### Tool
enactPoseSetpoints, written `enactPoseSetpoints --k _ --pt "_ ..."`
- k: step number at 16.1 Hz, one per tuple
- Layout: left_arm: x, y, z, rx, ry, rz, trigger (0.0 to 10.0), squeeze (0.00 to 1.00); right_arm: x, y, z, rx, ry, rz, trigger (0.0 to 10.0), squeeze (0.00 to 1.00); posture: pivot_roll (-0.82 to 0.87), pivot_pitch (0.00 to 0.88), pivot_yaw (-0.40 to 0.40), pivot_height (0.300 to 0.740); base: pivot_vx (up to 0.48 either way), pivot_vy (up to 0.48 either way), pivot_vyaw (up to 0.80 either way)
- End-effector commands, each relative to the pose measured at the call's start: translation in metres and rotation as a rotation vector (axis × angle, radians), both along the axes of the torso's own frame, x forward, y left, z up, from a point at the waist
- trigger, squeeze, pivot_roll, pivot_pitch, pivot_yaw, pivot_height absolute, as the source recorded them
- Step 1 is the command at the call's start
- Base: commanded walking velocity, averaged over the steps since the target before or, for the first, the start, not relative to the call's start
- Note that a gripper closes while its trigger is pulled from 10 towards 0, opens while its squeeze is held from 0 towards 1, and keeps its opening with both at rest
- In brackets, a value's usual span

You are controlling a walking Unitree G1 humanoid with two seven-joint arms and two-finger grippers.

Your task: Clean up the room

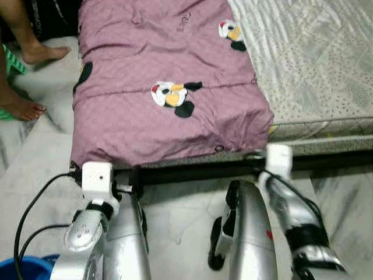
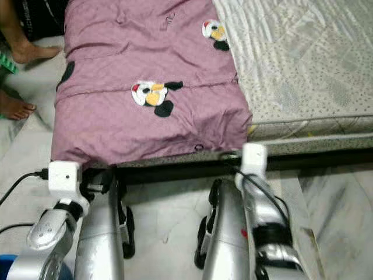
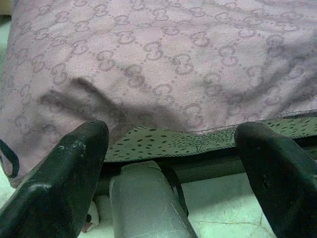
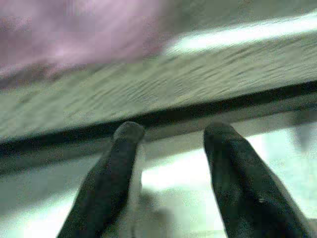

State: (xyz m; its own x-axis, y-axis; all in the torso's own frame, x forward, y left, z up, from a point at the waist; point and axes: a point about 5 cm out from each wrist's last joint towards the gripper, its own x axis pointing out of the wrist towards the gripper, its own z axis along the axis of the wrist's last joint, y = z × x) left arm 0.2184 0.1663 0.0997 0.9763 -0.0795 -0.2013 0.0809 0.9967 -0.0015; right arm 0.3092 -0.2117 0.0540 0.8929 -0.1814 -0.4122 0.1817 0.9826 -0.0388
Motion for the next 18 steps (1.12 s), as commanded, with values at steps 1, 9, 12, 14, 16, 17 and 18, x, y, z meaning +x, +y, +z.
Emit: enactPoseSetpoints --k 1,9,12,14,16,17,18 --pt "-0.003 0.002 -0.005 0.008 0.028 -0.005 10.0 0.0 0.003 -0.014 0.022 -0.083 -0.123 -0.071 4.6 0.0 0.14 0.266 -0.009 0.537 0.0 0.0 0.0" --pt "0.002 0.001 -0.004 0.01 0.017 -0.006 10.0 0.0 0.034 0.056 0.11 0.019 -0.621 0.198 10.0 0.0 0.13 0.26 -0.012 0.537 0.0 0.0 0.0" --pt "0.003 -0.001 -0.002 0.009 0.006 -0.009 10.0 0.0 0.05 0.115 0.096 0.139 -0.563 0.339 10.0 0.0 0.16 0.275 -0.01 0.537 0.0 0.0 0.0" --pt "0.002 0.0 0.0 0.009 0.002 -0.006 10.0 0.0 0.055 0.138 0.095 0.165 -0.545 0.381 10.0 0.24 0.17 0.279 -0.011 0.537 0.0 0.0 0.0" --pt "-0.001 0.0 0.001 0.011 0.001 0.0 10.0 0.0 0.058 0.159 0.087 0.201 -0.472 0.42 10.0 0.93 0.19 0.285 -0.018 0.537 0.0 0.0 0.0" --pt "-0.001 0.0 0.001 0.012 0.002 0.002 10.0 0.0 0.059 0.159 0.082 0.184 -0.434 0.408 10.0 0.93 0.19 0.287 -0.02 0.537 0.0 0.0 0.0" --pt "-0.002 0.0 0.001 0.011 0.003 0.005 10.0 0.0 0.061 0.156 0.075 0.168 -0.389 0.387 10.0 0.9 0.19 0.29 -0.021 0.537 0.0 0.0 0.0"
